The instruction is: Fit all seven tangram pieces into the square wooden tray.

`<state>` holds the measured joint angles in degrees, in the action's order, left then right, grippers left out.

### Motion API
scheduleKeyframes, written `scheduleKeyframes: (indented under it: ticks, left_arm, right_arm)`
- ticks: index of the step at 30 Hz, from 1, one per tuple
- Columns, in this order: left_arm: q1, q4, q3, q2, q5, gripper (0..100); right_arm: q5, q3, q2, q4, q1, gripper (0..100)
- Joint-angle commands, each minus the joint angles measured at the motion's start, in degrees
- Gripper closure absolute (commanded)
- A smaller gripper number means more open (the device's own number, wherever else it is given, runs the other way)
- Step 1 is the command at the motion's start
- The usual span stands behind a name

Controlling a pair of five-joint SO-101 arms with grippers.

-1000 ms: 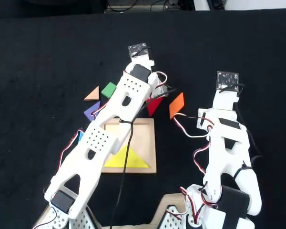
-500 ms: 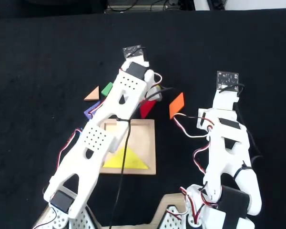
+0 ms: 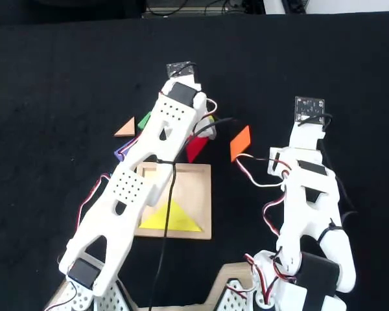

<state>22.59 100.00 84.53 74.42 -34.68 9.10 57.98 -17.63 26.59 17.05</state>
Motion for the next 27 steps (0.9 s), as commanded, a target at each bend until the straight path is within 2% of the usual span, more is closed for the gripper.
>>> scheduleKeyframes:
  ticks: [1, 14, 19, 27]
  left_arm:
    - [-1.0, -0.2, 2.6, -0.9, 2.7, 81]
    - [1.2, -1.0, 2.9, -0.9, 5.0, 84]
    - [2.3, -1.1, 3.1, -1.0, 5.2, 94]
    - [3.0, -1.1, 3.1, -1.4, 5.1, 94]
  right_arm:
    - [0.9, -2.2, 0.2, -0.9, -1.0, 98.7]
    - [0.9, -2.2, 0.2, -0.9, -1.1, 98.7]
    - [0.9, -2.2, 0.2, -0.9, -1.1, 98.7]
    - [0.9, -2.2, 0.2, -0.9, -1.1, 98.7]
